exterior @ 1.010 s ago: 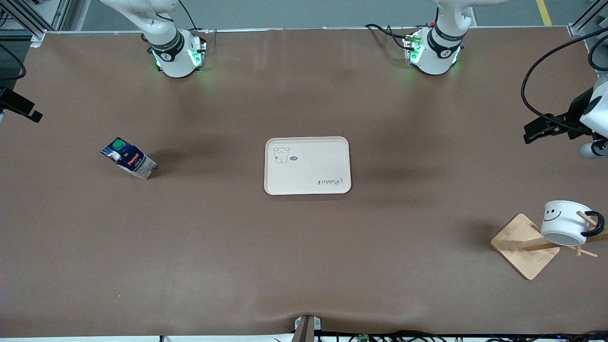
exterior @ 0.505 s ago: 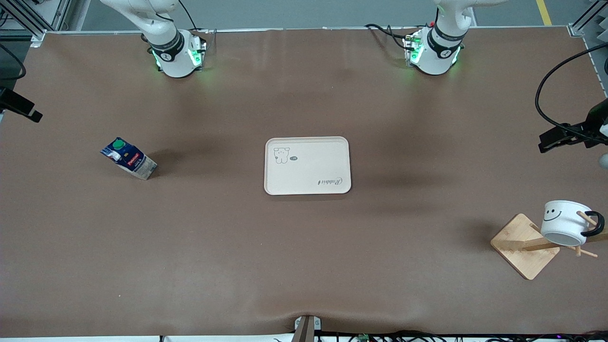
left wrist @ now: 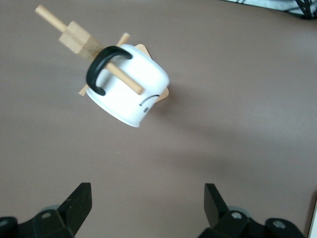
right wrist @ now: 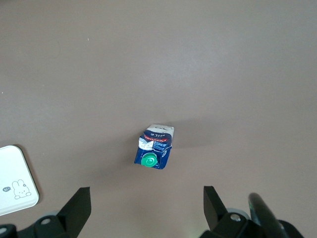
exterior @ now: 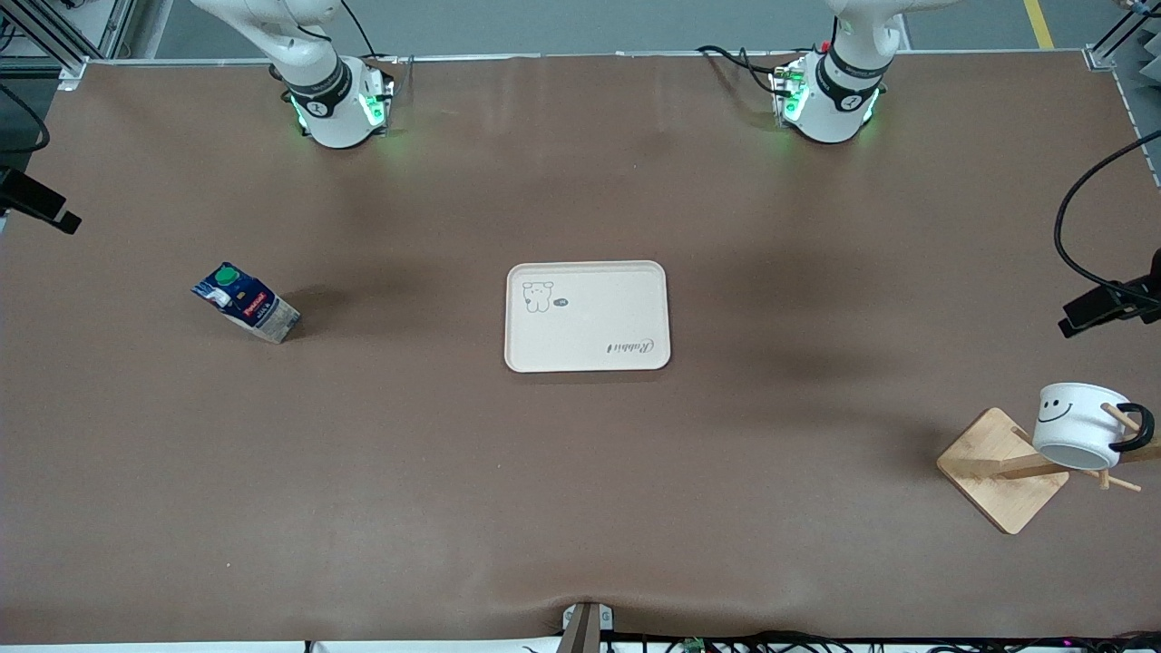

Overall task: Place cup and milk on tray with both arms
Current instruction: 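Move the left gripper toward the white cup on the wooden stand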

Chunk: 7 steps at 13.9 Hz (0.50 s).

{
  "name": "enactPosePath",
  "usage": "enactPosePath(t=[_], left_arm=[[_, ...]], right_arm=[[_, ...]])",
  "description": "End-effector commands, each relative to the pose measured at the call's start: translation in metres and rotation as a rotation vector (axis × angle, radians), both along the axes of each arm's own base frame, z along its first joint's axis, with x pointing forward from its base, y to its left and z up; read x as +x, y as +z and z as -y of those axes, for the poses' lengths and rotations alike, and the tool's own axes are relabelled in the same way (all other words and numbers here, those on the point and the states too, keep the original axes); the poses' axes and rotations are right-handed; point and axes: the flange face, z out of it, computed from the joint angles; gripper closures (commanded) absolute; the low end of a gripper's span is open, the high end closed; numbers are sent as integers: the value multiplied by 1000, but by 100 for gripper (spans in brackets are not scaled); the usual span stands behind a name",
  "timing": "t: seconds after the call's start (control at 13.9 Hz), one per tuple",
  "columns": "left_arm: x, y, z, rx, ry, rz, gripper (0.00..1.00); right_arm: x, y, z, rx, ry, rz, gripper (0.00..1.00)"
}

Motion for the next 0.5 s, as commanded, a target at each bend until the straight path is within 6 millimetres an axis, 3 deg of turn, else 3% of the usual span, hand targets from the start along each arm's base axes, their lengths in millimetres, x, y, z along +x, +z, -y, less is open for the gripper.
enactPosePath(t=[0.0, 0.14, 0.43], left_arm=[[-14, -21, -20, -36, 49, 55, 0], [-16, -42, -36, -83, 92, 94, 0], [-17, -78, -47, -97, 123, 188, 0]], right_arm=[[2, 5, 2, 2, -16, 6, 0], [3, 8, 2, 0, -16, 20, 0], [14, -1, -1, 1, -5, 3, 0]])
